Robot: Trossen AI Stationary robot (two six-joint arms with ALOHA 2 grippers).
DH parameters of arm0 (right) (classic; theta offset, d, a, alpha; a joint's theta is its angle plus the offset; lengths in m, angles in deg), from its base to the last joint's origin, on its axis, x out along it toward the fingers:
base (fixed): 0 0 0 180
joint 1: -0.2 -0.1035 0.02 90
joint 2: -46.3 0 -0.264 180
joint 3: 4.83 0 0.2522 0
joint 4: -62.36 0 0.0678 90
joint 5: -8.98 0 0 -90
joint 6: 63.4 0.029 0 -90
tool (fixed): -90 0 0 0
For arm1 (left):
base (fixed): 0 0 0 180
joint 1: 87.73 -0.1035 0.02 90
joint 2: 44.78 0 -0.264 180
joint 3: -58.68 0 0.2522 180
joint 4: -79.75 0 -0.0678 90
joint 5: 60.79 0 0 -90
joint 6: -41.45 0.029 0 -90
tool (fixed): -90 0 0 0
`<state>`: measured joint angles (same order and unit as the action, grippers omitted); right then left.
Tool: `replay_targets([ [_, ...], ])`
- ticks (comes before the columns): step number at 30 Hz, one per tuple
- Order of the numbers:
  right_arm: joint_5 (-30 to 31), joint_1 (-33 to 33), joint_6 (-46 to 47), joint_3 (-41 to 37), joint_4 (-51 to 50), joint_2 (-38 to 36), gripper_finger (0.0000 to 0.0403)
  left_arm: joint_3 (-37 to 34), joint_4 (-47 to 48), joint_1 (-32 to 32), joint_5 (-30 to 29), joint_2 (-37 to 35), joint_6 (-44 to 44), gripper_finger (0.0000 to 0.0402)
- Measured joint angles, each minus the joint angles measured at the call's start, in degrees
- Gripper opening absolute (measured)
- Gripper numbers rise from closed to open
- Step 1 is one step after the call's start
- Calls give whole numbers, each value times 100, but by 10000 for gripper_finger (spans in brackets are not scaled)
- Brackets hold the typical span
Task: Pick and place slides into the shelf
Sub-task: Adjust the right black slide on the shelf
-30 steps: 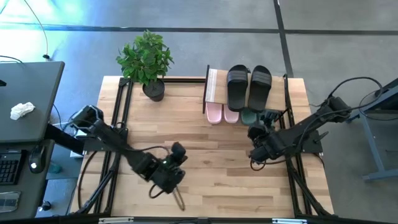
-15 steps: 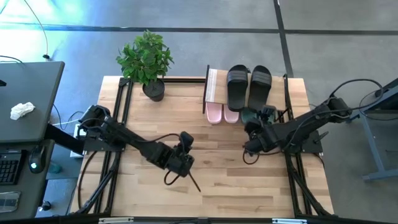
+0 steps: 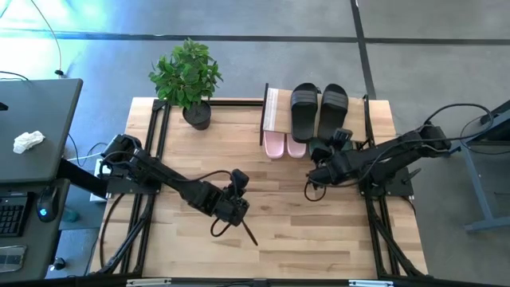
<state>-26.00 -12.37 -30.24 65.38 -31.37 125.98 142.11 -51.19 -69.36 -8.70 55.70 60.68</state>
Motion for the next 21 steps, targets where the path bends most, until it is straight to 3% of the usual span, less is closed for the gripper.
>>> replay_targets([
  [14, -85, 58, -237, 4, 64, 0, 16, 0, -7, 0, 2, -3, 0, 1],
  [21, -56, -152, -509, 4, 53, 0, 8, 0, 1, 0, 2, -8, 0, 1],
])
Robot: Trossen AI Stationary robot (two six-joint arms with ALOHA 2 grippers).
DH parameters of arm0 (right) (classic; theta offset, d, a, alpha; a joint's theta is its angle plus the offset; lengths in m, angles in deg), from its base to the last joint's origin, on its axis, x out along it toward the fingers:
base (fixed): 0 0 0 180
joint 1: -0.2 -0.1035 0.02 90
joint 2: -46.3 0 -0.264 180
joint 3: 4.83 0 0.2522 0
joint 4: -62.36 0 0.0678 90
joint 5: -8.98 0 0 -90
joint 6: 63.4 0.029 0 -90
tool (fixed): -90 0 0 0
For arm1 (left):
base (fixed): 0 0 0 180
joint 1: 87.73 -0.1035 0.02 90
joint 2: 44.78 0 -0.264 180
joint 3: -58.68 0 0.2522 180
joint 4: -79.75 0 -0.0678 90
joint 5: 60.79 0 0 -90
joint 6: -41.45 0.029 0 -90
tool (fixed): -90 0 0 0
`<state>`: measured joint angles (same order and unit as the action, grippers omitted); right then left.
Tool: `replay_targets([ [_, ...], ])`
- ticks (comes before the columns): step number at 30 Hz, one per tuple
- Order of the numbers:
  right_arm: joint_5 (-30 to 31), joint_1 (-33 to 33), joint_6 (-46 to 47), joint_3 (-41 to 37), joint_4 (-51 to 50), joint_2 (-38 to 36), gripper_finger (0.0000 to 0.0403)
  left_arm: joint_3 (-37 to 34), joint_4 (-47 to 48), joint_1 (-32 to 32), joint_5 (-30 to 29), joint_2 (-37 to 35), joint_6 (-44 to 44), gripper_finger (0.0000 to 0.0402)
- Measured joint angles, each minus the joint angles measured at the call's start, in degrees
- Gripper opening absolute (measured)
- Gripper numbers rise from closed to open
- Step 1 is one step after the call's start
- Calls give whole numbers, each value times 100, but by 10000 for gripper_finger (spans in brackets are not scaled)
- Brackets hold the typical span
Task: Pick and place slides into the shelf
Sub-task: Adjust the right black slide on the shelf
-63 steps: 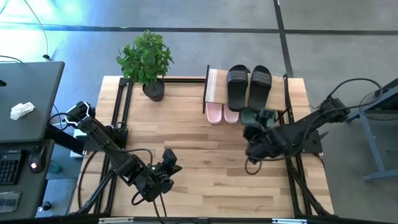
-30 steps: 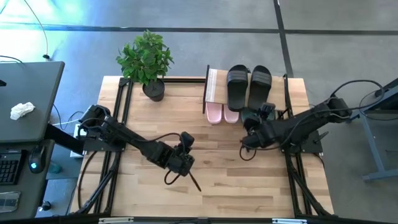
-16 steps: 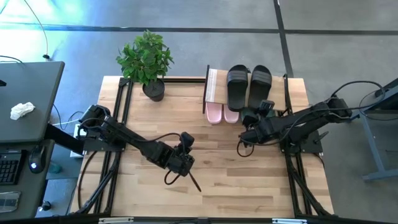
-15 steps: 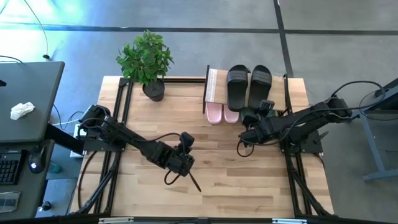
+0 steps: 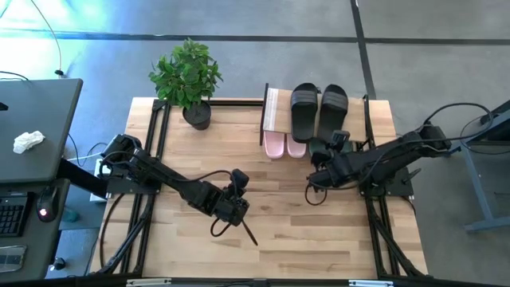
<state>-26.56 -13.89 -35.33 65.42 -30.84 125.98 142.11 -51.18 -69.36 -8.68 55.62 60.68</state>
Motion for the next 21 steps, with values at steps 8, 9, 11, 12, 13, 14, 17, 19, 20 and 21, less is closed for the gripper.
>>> replay_targets([
  [8, 15, -257, -159, 0, 3, 2, 3, 0, 14, 0, 0, 0, 0, 1],
  [9, 17, -277, -159, 0, 3, 2, 3, 0, 14, 0, 0, 0, 0, 1],
  [11, 35, -302, -186, 0, 2, 2, 3, 0, 18, 0, 0, 0, 0, 1],
  [12, 46, -314, -237, 0, 2, 2, 3, 0, 18, 0, 0, 0, 0, 1],
  [13, 64, -321, -267, 0, 1, 2, 3, 0, 18, 0, 0, 0, 0, 1],
  [14, 97, -321, -269, 0, 0, 2, 3, 0, 18, 0, 0, 0, 0, 1],
  [17, 142, -321, -266, 0, 2, 2, 3, 0, 18, 0, 0, 0, 0, 1],
  [19, 144, -321, -264, 0, 4, 2, 3, 0, 18, 0, 0, 0, 0, 1],
  [20, 144, -321, -264, 0, 5, 2, 3, 0, 18, 0, 0, 0, 0, 1],
  [21, 144, -321, -256, 0, 7, 2, 5, 0, 18, 0, 0, 0, 0, 1],
])
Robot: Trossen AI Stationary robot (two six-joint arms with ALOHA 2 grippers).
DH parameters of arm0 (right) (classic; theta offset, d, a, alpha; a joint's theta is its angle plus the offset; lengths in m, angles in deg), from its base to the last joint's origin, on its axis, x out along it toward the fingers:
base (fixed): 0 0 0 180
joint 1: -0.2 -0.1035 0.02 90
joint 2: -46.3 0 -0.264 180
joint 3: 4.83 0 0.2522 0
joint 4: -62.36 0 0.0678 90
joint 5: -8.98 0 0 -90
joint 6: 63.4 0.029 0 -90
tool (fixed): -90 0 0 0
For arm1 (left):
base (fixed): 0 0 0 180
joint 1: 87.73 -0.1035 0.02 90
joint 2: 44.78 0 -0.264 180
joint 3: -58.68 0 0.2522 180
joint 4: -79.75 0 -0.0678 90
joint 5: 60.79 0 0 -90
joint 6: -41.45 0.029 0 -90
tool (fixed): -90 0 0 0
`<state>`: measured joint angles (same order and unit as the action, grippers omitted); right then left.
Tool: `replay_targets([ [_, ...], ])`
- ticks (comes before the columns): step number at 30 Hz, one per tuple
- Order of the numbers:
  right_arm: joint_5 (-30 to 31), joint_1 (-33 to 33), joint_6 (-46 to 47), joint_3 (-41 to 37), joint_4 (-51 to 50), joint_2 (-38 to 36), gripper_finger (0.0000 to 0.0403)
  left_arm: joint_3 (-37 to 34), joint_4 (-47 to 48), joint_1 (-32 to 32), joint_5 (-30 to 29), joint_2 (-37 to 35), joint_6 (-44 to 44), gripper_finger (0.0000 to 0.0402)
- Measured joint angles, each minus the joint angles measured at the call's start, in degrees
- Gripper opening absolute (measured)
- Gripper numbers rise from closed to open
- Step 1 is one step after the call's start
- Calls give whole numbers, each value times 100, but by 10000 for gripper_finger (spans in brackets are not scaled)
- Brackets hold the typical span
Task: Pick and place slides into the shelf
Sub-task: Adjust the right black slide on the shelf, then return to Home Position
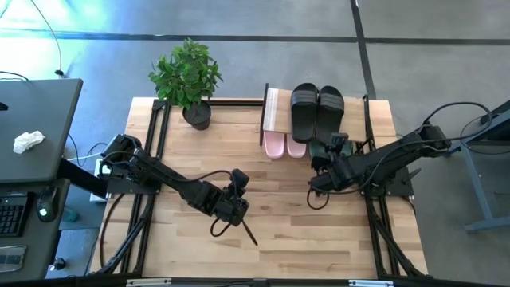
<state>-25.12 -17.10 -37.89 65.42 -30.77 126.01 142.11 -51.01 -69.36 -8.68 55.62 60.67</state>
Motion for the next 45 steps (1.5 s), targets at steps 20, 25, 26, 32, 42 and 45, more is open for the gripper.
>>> replay_targets([
  [20, -294, 0, 12, 2, 315, 0, 178, 0, -22, 0, 0, 0, -17, 1],
  [25, -188, 0, 212, 2, 315, 0, 224, 0, -28, 0, 0, 0, -19, 1],
  [26, -165, 0, 265, 2, 305, 0, 230, 0, -30, 0, 0, 0, -21, 1],
  [32, -83, 0, 326, 2, 297, 0, 250, 0, -126, 0, 4, 0, -24, 1],
  [42, -453, -300, 976, 2, 294, 0, 250, 0, -122, 2, 200, 0, -32, 1],
  [45, -448, -538, 1224, 2, 292, 0, 250, 0, -119, 2, 205, 0, -31, 1],
])
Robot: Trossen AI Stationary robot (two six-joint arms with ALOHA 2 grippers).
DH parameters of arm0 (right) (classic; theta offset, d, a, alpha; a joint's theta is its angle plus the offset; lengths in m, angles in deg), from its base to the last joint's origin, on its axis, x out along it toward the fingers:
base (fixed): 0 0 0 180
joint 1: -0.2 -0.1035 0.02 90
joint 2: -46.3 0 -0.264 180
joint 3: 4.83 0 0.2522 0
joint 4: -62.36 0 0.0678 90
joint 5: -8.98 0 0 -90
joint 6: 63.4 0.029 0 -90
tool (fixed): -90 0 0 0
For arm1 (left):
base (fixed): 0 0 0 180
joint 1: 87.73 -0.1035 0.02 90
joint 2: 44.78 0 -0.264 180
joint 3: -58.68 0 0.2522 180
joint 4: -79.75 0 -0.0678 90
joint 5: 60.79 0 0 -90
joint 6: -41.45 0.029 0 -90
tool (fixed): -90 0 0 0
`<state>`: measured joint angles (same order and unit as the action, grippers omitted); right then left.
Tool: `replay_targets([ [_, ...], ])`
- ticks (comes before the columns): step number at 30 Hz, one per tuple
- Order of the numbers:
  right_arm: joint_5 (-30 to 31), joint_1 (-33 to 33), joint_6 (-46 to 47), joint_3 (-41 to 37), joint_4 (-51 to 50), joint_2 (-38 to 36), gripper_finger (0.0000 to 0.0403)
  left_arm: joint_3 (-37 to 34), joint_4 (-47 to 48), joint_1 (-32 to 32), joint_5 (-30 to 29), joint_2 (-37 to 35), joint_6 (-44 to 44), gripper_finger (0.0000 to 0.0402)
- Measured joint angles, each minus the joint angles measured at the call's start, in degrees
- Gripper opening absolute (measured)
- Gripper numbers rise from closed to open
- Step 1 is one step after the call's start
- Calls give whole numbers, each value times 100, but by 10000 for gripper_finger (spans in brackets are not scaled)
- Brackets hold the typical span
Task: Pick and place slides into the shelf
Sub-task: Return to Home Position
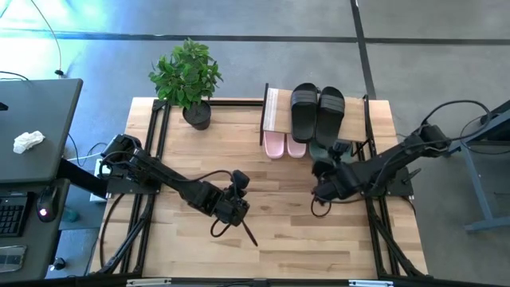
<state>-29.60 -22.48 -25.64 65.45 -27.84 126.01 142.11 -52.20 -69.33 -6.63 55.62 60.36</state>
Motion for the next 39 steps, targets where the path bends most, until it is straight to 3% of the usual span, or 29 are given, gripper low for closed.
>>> replay_targets([
  [9, 160, -651, 768, 261, -347, 0, 250, 0, 0, -2, 0, 0, 12, 1],
  [18, -62, -1127, 1274, 1407, -492, 0, 246, -1, -246, 0, 43, -22, 298, 1],
  [22, -66, -1532, 830, 1950, -250, 0, 213, 63, -538, 0, 387, -126, 590, 1],
  [26, -174, -1886, 547, 2327, -263, -57, 147, 390, -567, 0, 535, -294, 996, 1],
  [29, -815, -1987, 734, 2371, -228, -248, 86, 678, -591, 0, 646, -486, 1362, 1],
  [33, -2106, -2018, 1160, 1949, 255, -556, 11, 1034, -535, -2, 874, -793, 1804, 1],
  [36, -3115, -2009, 1045, 1307, 1602, -754, 13, 1249, -494, 0, 1159, -948, 2071, 1],
  [39, -4029, -1778, 129, 523, 3772, -774, 4, 1352, -488, -1, 1471, -1051, 2339, 1],
])
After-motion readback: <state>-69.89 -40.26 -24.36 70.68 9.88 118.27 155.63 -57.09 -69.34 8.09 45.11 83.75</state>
